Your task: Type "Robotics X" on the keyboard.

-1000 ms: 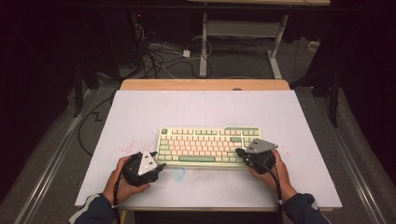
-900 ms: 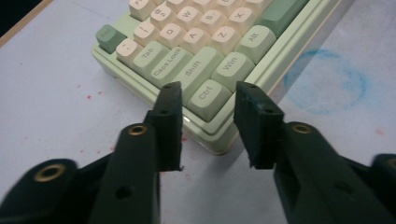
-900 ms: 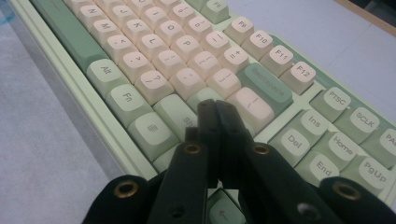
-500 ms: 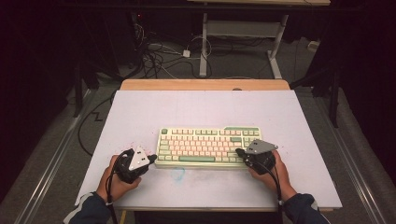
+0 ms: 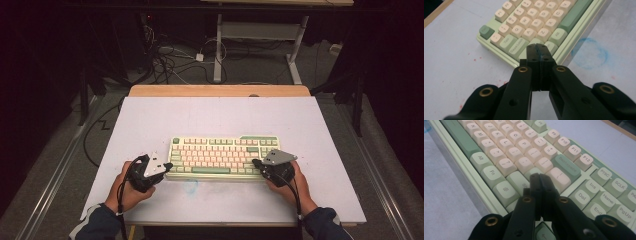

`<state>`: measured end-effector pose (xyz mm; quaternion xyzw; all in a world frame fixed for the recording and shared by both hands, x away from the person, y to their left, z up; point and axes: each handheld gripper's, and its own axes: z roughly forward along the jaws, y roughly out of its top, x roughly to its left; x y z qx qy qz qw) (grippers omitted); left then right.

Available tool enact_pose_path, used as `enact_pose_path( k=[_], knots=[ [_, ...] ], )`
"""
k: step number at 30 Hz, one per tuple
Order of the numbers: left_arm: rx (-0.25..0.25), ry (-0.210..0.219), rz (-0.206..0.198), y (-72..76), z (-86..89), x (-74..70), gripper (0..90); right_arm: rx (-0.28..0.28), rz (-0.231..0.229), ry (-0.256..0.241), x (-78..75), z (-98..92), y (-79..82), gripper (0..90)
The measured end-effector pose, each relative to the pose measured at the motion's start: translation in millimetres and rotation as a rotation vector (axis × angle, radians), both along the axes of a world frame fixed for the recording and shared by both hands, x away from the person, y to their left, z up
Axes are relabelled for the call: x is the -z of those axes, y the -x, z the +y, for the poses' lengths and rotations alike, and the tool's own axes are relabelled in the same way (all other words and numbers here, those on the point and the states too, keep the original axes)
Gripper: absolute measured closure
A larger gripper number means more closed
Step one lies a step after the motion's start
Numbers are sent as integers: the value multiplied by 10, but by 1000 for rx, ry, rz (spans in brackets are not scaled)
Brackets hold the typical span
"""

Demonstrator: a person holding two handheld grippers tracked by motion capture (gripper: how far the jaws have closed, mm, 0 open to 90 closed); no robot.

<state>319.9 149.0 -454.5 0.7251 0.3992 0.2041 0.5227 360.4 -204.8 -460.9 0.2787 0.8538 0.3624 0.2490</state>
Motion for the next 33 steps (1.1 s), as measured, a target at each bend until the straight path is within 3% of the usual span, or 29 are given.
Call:
enact_pose_path(
  k=[20,33],
  knots=[
    [63,-8,60,-276,-443,27,861,-3,-6,7,3,11,5,900],
    [78,-26,79,-379,-607,109,856,-2,-11,15,3,17,11,900]
  ],
)
